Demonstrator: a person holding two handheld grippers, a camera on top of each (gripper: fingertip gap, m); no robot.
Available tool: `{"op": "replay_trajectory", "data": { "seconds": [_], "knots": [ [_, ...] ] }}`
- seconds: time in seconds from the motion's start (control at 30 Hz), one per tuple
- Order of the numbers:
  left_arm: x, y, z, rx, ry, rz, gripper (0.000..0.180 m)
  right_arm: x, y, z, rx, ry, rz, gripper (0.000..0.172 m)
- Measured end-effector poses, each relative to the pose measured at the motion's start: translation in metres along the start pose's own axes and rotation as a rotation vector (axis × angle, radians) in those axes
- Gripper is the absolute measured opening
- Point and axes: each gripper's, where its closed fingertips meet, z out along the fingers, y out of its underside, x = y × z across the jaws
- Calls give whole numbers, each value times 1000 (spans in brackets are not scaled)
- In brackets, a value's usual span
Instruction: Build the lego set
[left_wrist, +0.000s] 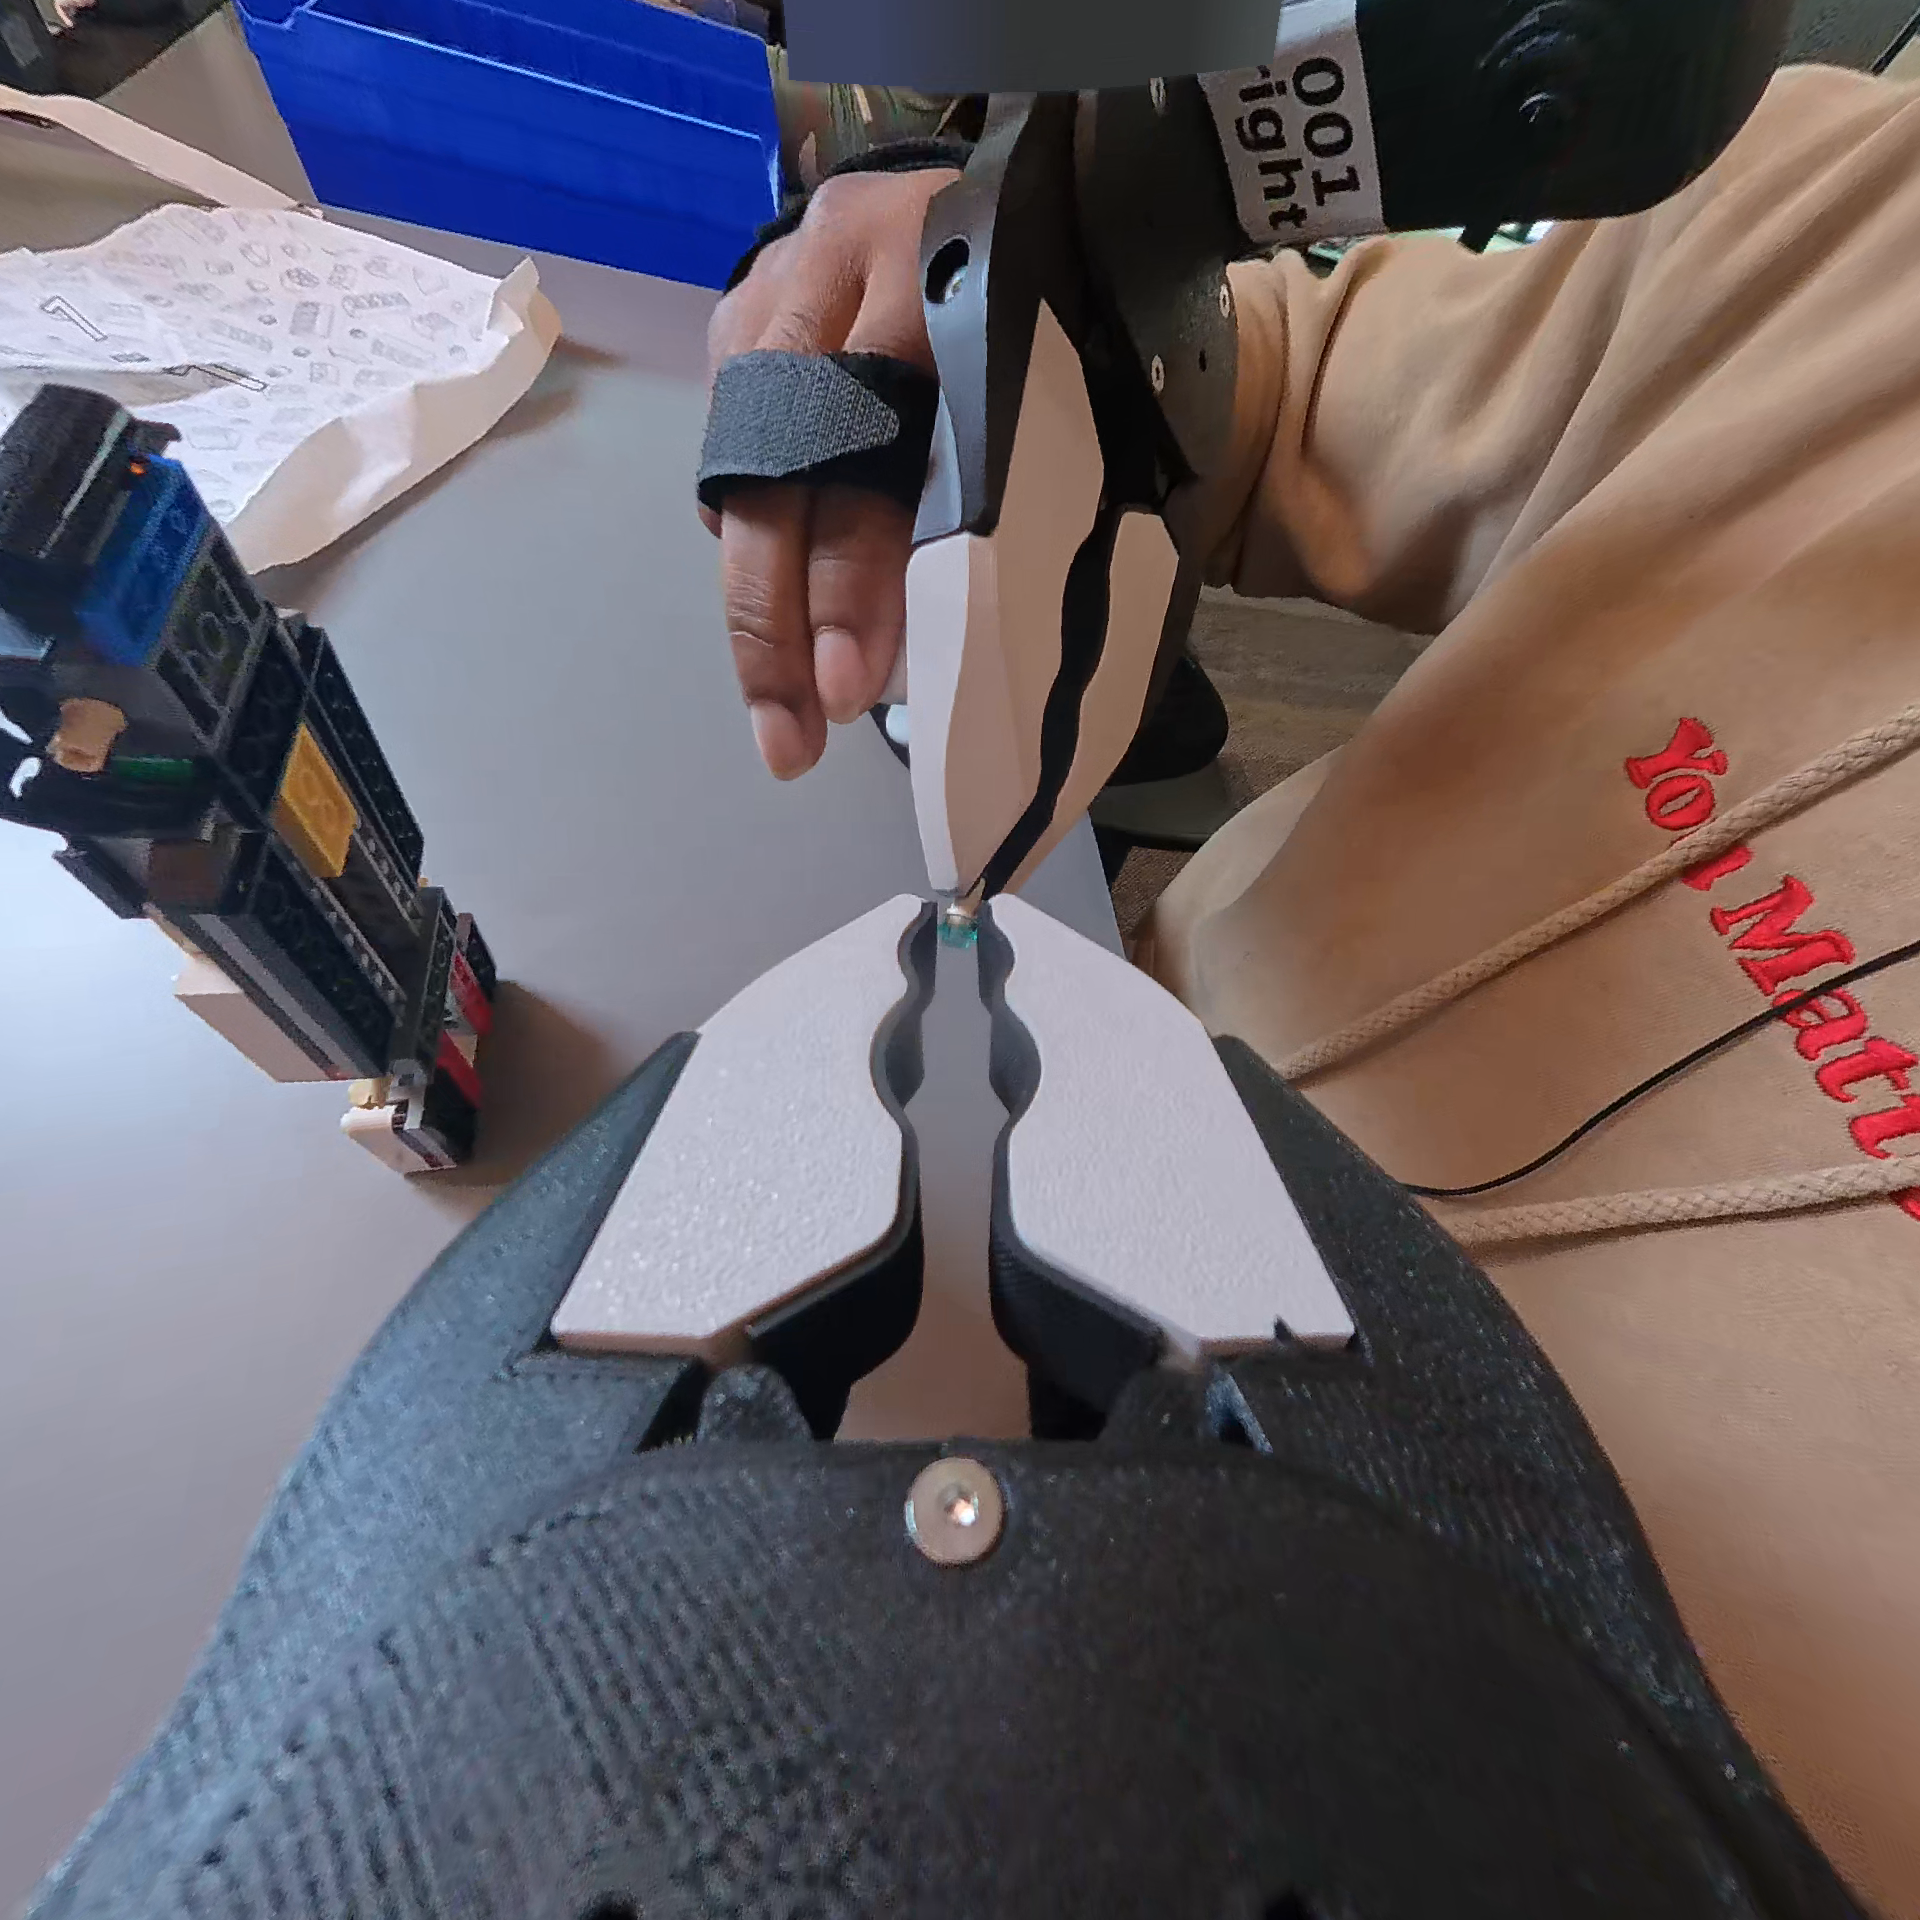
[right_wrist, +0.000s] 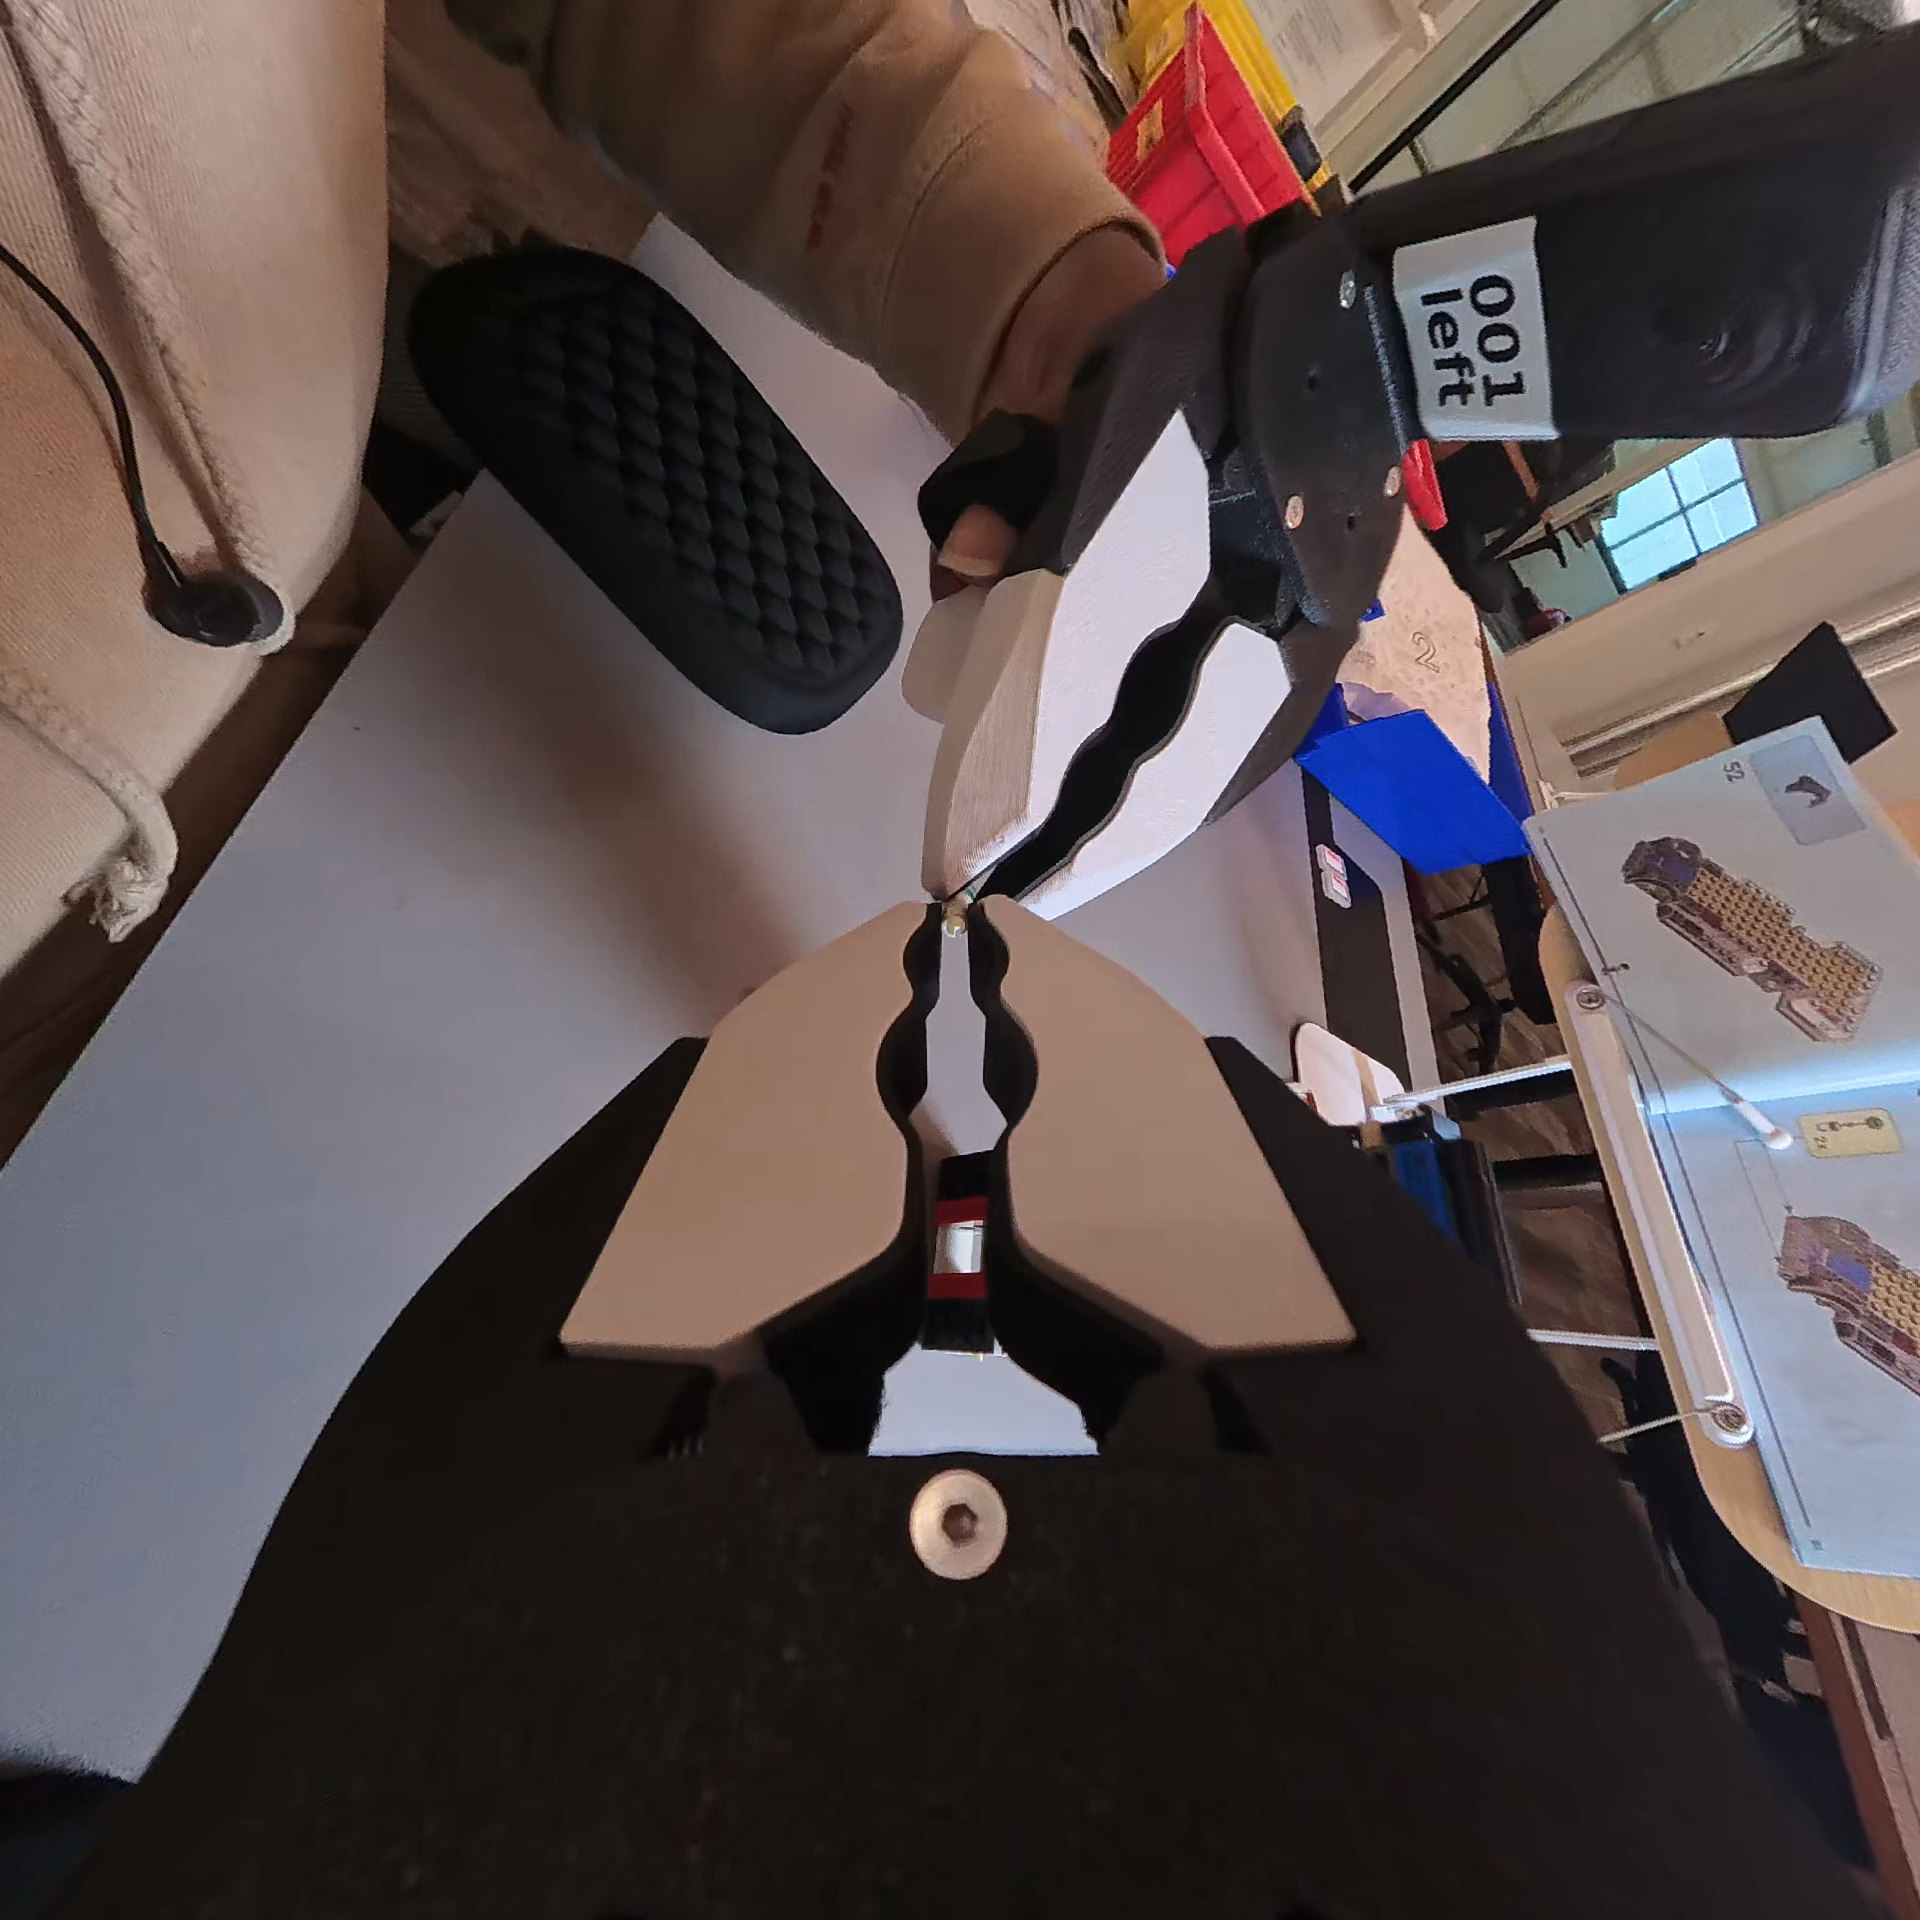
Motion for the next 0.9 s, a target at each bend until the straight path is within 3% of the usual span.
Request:
{"op": "replay_trajectory", "data": {
  "seconds": [0.17, 0.43, 0.9],
  "knots": [
    [-3, -11, -5, 112, -6, 15, 8, 11, -2, -5, 96, 38, 118, 4],
    [-4, -28, -15, 217, -200, 278, 9, 28, -11, -17, 321, 64, 355, 5],
    [-7, -34, -18, 254, -217, 292, 7, 35, -13, -16, 380, 48, 414, 5]
  ]
}}
